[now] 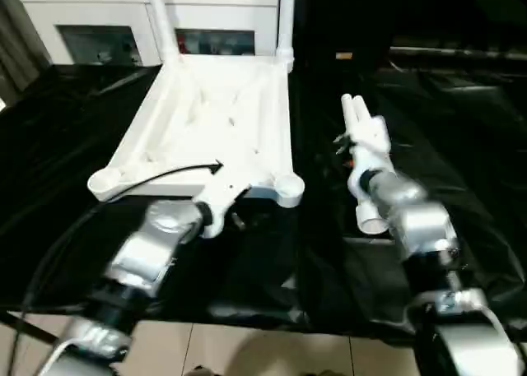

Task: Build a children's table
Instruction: Rotate table base, then pick table leg

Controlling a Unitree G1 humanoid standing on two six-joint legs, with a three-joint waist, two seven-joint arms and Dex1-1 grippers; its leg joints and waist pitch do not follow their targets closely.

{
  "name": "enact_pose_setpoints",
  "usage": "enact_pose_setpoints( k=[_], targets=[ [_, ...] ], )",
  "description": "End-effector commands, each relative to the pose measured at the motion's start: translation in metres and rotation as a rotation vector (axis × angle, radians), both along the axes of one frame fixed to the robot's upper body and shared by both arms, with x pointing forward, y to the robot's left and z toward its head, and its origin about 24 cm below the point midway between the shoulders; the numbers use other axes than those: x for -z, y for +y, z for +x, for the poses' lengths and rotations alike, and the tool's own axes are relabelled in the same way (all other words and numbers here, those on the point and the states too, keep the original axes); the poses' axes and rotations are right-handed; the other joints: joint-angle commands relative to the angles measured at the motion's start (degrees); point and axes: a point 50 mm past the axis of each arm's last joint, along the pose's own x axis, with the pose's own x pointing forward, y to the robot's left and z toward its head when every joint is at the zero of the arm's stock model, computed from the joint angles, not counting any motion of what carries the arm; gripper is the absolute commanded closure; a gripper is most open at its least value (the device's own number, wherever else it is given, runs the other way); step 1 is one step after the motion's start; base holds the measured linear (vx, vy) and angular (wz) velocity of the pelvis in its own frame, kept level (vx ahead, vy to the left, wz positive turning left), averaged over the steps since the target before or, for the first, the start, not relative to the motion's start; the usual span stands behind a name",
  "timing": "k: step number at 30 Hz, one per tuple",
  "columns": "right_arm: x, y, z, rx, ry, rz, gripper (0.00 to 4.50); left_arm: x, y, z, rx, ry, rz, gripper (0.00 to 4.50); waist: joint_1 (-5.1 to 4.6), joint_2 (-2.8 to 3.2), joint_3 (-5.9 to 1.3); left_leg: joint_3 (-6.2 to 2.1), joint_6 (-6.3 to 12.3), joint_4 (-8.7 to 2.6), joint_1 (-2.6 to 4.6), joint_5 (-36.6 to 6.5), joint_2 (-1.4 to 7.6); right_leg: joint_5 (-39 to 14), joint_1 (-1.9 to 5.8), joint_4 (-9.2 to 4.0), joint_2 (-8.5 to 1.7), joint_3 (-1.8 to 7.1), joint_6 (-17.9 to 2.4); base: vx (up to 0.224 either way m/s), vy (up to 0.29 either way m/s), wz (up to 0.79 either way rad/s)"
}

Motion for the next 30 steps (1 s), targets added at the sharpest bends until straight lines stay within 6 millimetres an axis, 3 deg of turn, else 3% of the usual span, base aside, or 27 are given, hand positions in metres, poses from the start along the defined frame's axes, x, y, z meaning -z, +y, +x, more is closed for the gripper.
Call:
enact_pose_setpoints(
  k=[1, 2, 3, 4, 8, 12, 22, 30],
  targets=[
    [-0.005, -0.003, 0.004, 0.037, 0.028, 0.003, 0.16, -0.005, 0.003, -0.008, 0.048, 0.021, -0.001, 0.02, 0.23, 0.08, -4.36, 0.16, 0.35, -3.22, 0.51, -6.26, 0.50, -3.48, 3.47, -3.05, -3.37, 2.50, -12.38, 0.000, 0.000, 0.00],
    [-0.007, -0.004, 0.006, 0.047, 0.051, -0.012, 0.16, -0.007, 0.006, -0.014, 0.071, 0.034, 0.006, 0.02, 0.19, -0.32, -4.25, 0.19, 0.41, -3.35, 0.29, -6.06, 0.38, -3.72, 3.64, -3.05, -3.21, 2.45, -12.35, 0.000, 0.000, 0.00],
    [-0.008, -0.004, 0.008, 0.051, 0.070, -0.021, 0.16, -0.009, 0.008, -0.017, 0.082, 0.041, 0.010, 0.02, 0.31, -0.04, -4.24, 0.11, 0.19, -3.34, 0.38, -6.23, 0.46, -4.14, 3.60, -2.86, -3.39, 2.49, -12.40, 0.000, 0.000, 0.00],
    [-0.008, -0.005, 0.010, 0.058, 0.098, -0.034, 0.16, -0.010, 0.010, -0.019, 0.088, 0.043, 0.017, 0.02, 0.16, -0.28, -4.14, 0.16, 0.09, -3.41, 0.43, -6.81, 0.41, -5.42, 3.51, -3.02, -3.29, 2.46, -12.21, 0.000, 0.000, 0.00],
    [-0.001, -0.007, 0.014, 0.094, 0.275, -0.036, 0.16, -0.016, 0.015, -0.025, 0.088, 0.047, 0.034, 0.02, 0.25, -0.20, -3.80, 0.36, -0.88, -3.42, 0.82, -9.37, 0.34, -10.09, 3.10, -3.56, -3.28, 2.57, -11.27, 0.000, 0.000, 0.00],
    [0.009, -0.008, 0.012, 0.115, 0.384, -0.031, 0.16, -0.021, 0.014, -0.027, 0.105, 0.052, 0.034, 0.02, 0.50, -0.16, -3.95, 0.24, -1.52, -3.38, 0.57, -7.90, 0.30, -8.99, 3.29, -3.18, -3.36, 2.54, -10.89, 0.000, 0.000, 0.00],
    [0.002, -0.005, 0.017, 0.122, 0.351, 0.014, 0.16, -0.025, 0.013, -0.029, 0.117, 0.067, 0.049, 0.02, 0.54, 0.01, -4.24, 0.25, -1.44, -3.09, 0.36, -6.32, 0.12, -5.54, 3.53, -2.76, -3.26, 2.42, -11.04, 0.000, 0.000, 0.00],
    [0.004, 0.005, 0.015, 0.063, 0.359, 0.056, 0.16, -0.025, 0.015, -0.029, 0.115, 0.071, 0.062, 0.02, 0.44, 0.01, -4.16, 0.23, -1.37, -3.09, 0.46, -7.58, 0.18, -7.27, 3.44, -2.93, -3.28, 2.41, -11.28, 0.000, 0.000, 0.00]
  ],
)
